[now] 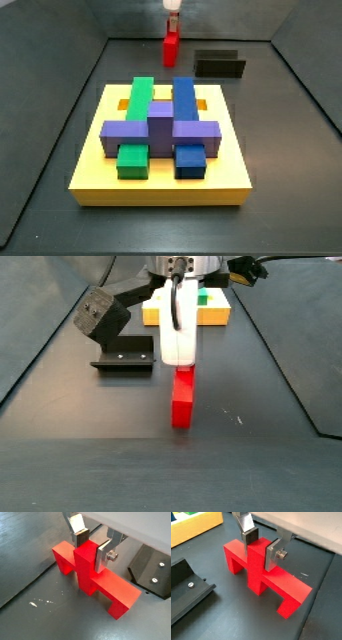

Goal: Pick up the red object. Move up. Move to above the board. Insert the red object.
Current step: Pick up the red object.

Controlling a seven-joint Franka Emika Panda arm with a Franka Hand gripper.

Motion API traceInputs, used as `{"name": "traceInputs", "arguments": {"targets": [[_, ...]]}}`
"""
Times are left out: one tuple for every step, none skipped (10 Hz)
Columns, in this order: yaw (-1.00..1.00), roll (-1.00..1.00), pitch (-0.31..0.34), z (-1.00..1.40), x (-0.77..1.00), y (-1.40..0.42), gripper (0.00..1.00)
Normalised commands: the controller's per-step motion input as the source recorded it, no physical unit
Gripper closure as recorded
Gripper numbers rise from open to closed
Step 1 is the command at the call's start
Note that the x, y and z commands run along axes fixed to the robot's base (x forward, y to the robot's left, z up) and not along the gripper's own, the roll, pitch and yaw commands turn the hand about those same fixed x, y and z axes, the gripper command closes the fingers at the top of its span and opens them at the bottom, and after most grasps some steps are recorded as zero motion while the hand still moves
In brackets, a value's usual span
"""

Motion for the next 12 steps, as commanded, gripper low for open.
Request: {"name": "traceInputs", "arguments": {"targets": [[0.00,0.00,0.000,0.00,0.00,0.00,1.00],[0.00,0.00,0.000,0.00,0.00,0.00,1.00],[0.00,0.00,0.000,0.00,0.00,0.00,1.00],[0.00,0.00,0.000,0.00,0.00,0.00,1.00],[0.00,0.00,0.000,0.00,0.00,0.00,1.00],[0.00,0.00,0.000,0.00,0.00,0.00,1.00],[0.00,0.00,0.000,0.00,0.00,0.00,1.00],[0.00,0.00,0.000,0.00,0.00,0.00,1.00],[0.00,0.00,0.000,0.00,0.00,0.00,1.00],[0.00,0.00,0.000,0.00,0.00,0.00,1.00],[0.00,0.00,0.000,0.00,0.00,0.00,1.00],[0.00,0.00,0.000,0.00,0.00,0.00,1.00]]}}
